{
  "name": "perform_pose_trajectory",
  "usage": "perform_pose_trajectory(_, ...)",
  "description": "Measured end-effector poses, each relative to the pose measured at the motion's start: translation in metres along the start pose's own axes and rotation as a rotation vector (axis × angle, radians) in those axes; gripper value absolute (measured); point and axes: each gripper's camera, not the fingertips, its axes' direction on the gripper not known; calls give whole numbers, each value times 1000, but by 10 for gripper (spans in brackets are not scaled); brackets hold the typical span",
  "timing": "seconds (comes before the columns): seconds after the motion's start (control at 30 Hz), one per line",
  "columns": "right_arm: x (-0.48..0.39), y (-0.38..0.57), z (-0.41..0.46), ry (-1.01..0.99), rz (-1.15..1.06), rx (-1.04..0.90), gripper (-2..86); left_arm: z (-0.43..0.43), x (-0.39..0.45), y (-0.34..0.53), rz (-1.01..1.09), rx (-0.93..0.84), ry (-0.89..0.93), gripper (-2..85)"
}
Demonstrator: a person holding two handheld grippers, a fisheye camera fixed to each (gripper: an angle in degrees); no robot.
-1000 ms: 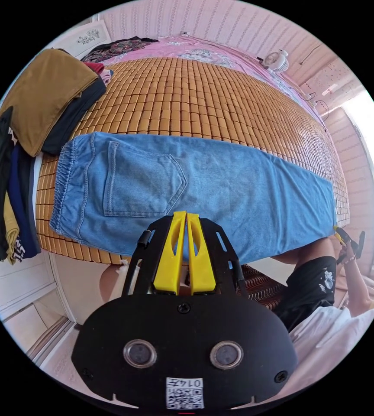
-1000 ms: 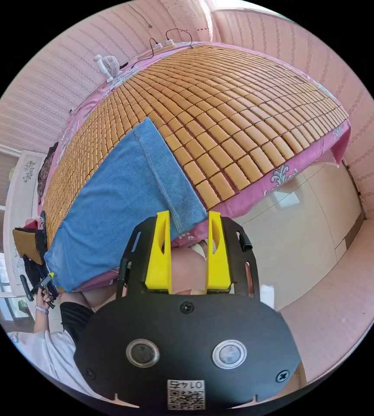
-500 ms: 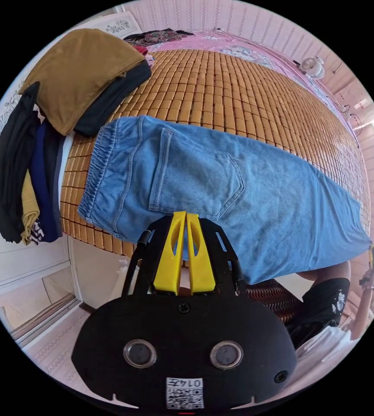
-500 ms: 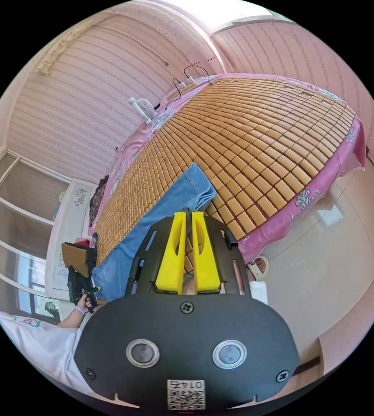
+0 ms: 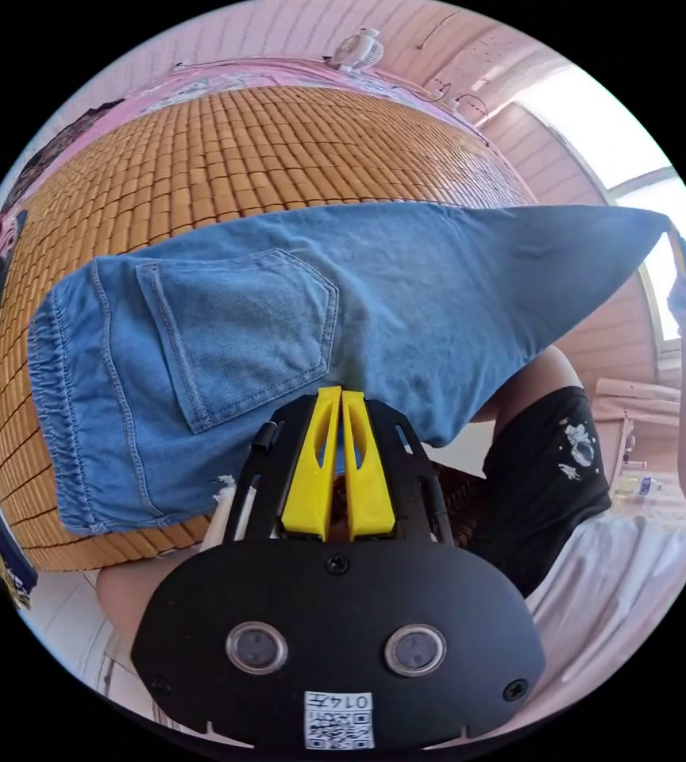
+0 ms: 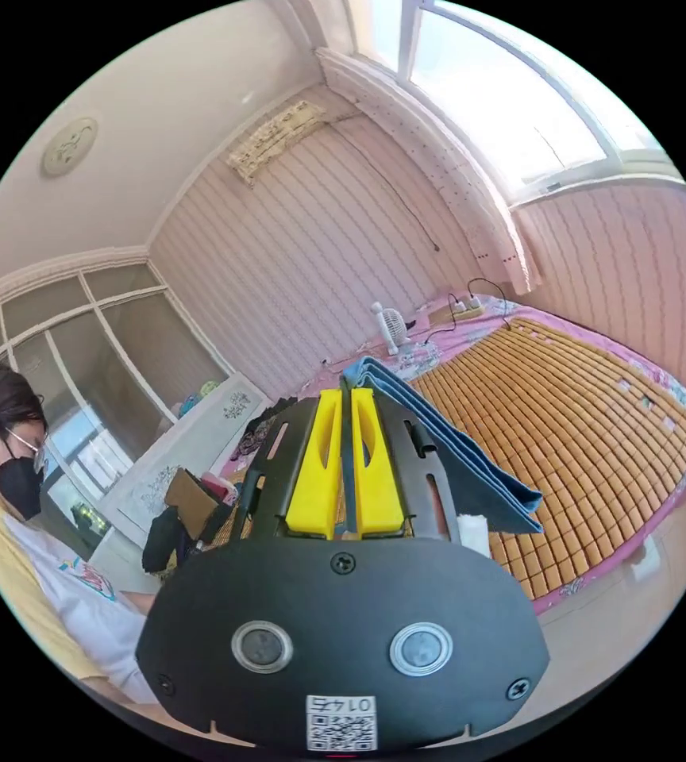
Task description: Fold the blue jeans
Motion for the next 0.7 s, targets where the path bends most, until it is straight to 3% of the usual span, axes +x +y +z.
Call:
perform_pose_trajectory(0.17,-126,-3,108,-316,-230,-218,14,-7,19,6,29,67,155,-10)
perform_pose_trajectory(0.3,-242,86,243,-601,-340,-600,22,-58,-1,49,-24,174,2,-10)
perform_pose_trajectory(0.4,-293,201,337,-608,-358,-915,39,-97,-38,98,-170,236,-76,-10)
perform_pose_trajectory(0.43,-302,251,369,-556,-383,-1083,51,-106,-52,115,-230,242,-90,-9)
perform_pose_trajectory(0.5,-306,305,398,-472,-399,-1227,65,-112,-68,136,-305,235,-104,-9)
perform_pose_trajectory(0.7,-323,316,435,-410,-346,-1220,70,-111,-73,151,-336,280,-37,10)
